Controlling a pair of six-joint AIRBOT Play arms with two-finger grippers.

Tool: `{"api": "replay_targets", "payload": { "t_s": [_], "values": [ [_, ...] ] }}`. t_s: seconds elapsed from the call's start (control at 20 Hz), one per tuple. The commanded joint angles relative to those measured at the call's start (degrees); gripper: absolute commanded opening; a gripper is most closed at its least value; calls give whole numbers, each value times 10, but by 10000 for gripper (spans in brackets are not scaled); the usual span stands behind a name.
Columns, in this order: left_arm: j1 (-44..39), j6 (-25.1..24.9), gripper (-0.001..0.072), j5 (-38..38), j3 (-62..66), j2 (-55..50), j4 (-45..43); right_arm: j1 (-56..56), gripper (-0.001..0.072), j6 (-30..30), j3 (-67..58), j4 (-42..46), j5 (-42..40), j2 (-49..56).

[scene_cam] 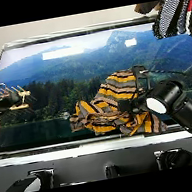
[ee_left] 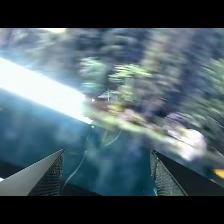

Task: Fold the clothes and pants, and hang the long-sleeved shirts on hangers.

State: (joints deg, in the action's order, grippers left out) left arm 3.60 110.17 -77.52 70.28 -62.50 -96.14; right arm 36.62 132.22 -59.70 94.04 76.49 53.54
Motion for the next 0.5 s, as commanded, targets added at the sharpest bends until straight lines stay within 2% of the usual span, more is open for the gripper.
{"api": "replay_targets", "payload": {
  "t_s": [0.0,0.2,0.3,0.35,0.45],
  "values": [
    [139,-67,621,7,-17,2,35,0,37,-8,0,1,1,0],
    [328,-230,621,41,-17,0,89,0,37,-11,0,2,0,0],
    [394,-318,620,41,-17,-4,90,0,37,-11,0,9,-1,0],
    [420,-353,621,41,-17,-8,90,0,37,-11,0,14,-2,0],
    [461,-394,621,55,-17,-24,91,0,37,-12,0,28,-2,2]
  ]
}}
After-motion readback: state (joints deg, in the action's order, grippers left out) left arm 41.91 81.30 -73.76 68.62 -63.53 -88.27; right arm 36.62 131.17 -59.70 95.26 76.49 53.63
